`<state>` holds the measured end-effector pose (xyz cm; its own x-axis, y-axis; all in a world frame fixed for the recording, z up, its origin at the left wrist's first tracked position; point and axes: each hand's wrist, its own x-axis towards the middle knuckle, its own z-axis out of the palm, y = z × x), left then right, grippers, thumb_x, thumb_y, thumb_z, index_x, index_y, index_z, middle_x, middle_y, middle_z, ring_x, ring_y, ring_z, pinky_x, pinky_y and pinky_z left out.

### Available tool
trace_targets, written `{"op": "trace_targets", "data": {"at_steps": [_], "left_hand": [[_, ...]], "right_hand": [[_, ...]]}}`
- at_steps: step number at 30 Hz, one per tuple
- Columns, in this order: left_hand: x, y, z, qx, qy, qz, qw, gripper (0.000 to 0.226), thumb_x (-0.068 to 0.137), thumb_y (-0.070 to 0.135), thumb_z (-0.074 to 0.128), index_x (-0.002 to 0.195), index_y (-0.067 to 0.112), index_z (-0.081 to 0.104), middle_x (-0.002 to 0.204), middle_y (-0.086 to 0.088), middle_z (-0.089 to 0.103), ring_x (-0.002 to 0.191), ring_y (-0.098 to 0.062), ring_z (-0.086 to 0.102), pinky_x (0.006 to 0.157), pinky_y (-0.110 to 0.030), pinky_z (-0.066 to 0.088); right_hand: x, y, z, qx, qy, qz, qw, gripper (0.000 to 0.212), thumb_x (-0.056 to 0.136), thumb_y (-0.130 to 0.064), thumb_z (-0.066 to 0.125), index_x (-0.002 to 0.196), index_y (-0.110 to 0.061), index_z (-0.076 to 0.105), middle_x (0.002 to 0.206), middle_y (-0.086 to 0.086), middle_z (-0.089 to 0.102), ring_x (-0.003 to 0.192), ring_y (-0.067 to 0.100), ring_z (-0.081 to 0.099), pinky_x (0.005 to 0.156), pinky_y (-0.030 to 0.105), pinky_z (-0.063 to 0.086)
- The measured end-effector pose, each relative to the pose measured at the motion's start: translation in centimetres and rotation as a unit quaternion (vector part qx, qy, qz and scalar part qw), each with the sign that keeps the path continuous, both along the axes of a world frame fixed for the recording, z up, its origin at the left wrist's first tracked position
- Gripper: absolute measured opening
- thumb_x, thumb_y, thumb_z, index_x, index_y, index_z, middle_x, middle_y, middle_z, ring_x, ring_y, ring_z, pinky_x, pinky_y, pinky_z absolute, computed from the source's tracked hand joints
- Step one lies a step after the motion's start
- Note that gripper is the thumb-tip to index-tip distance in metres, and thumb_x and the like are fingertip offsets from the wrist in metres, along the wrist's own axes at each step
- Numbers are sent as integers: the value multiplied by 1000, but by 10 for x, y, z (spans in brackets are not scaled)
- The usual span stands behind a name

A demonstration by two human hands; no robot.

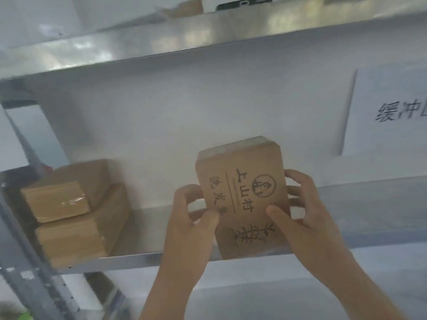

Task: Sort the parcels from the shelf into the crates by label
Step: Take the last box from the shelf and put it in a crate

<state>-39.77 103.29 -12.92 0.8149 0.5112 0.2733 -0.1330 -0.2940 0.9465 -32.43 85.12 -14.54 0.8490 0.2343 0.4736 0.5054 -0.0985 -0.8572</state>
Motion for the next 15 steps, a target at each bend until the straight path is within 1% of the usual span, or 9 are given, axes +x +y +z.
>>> {"op": "trace_targets", "data": {"at_steps": [2,4,6,8,10,11,13,14,15], "left_hand": [[8,-41,6,-26,-18,-46,998,48,99,2,53,129,40,57,112,19,69,93,-9,73,79,-33,64],[16,-82,11,-43,-14,-89,995,56,103,2,48,137,47,54,116,10,68,90,-9,73,72,-27,64],[26,-124,11,-66,-7,-130,989,60,105,1,42,141,48,54,120,0,70,99,-18,73,83,-37,65],[32,-170,11,-101,-1,-153,983,55,106,2,39,141,41,57,121,-7,70,106,-21,70,96,-47,59],[38,-217,12,-141,-10,-184,973,42,108,10,39,137,32,61,118,-6,72,106,-20,70,96,-48,58],[41,-241,14,-158,-11,-202,966,37,109,16,38,133,32,63,112,-2,74,102,-18,71,92,-44,60],[45,-286,17,-189,13,-232,954,32,110,25,37,126,33,64,107,-1,74,101,-21,70,92,-45,57],[49,-307,16,-206,37,-240,948,31,110,29,38,128,32,64,112,-2,72,108,-25,67,96,-47,54],[54,-327,15,-218,62,-242,943,32,109,34,40,131,30,63,123,-5,69,117,-29,64,101,-50,51]], "right_hand": [[-1,-45,1,-21,-13,-47,999,63,95,-25,72,121,-72,39,114,-33,60,99,-3,62,73,30,58],[-3,-91,1,-45,-19,-87,995,68,94,-24,74,125,-72,37,116,-28,58,98,3,63,76,34,57],[-5,-138,0,-63,-9,-118,991,81,93,-21,76,134,-74,31,114,-25,55,95,6,63,75,31,55],[-10,-183,0,-77,5,-137,988,99,91,-20,79,146,-73,17,111,-16,55,91,11,64,75,28,54],[-14,-227,-2,-91,29,-158,983,105,90,-26,80,155,-67,7,108,-8,57,90,16,66,76,25,52],[-17,-251,-2,-94,39,-166,981,101,89,-35,79,157,-63,10,109,-6,58,92,13,67,76,23,51],[-28,-295,-2,-85,47,-166,981,84,81,-67,72,153,-62,29,116,-11,62,101,0,65,81,22,53],[-35,-316,-1,-70,55,-161,983,81,72,-84,65,146,-68,35,118,-15,64,105,-5,64,88,24,53],[-42,-338,-2,-48,78,-160,983,79,63,-98,57,136,-78,35,116,-22,66,108,-8,63,94,27,52]]}}
